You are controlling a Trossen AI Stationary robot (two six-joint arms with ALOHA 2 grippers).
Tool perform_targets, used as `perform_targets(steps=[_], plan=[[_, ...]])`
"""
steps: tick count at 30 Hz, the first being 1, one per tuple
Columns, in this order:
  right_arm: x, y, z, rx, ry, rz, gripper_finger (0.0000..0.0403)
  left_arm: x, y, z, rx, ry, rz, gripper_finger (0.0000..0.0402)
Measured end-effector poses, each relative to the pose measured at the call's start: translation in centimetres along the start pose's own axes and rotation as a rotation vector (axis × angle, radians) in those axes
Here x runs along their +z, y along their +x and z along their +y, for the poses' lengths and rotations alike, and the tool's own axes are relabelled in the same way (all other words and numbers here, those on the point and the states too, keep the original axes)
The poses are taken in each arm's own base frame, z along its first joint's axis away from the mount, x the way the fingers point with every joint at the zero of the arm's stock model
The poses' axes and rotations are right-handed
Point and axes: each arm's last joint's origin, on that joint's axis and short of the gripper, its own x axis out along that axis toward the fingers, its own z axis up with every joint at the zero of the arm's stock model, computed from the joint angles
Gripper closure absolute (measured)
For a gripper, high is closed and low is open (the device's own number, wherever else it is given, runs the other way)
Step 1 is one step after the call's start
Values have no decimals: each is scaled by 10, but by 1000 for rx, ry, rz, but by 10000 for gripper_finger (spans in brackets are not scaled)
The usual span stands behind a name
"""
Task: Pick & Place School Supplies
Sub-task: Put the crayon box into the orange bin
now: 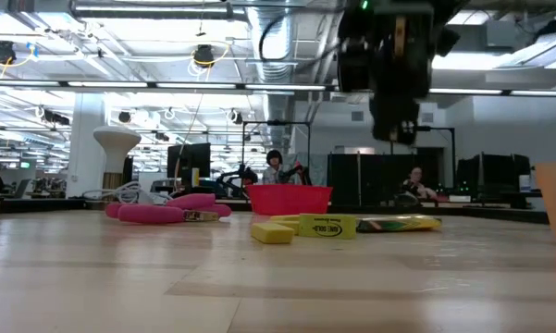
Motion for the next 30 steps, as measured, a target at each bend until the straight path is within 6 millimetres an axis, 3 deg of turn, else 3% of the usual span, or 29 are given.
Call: perform_targets(steps=[4, 8, 12, 15, 19, 30], plan=[[1, -18, 1, 11, -24, -49, 350, 0, 0, 0, 0, 0, 0, 343], [-2, -24, -3, -34, -74, -6, 276, 0, 0, 0, 0, 1, 0, 343], [-2, -21, 1, -158, -257, 70, 206, 0, 0, 0, 0, 0, 0, 343], [1, -14, 3, -235, -393, 141, 176, 0, 0, 0, 0, -2, -1, 343], [6, 2, -3, -261, -470, 231, 172, 0, 0, 0, 0, -8, -3, 343], [7, 42, -21, -206, -510, 370, 210, 2, 8, -1, 1, -6, 16, 343]])
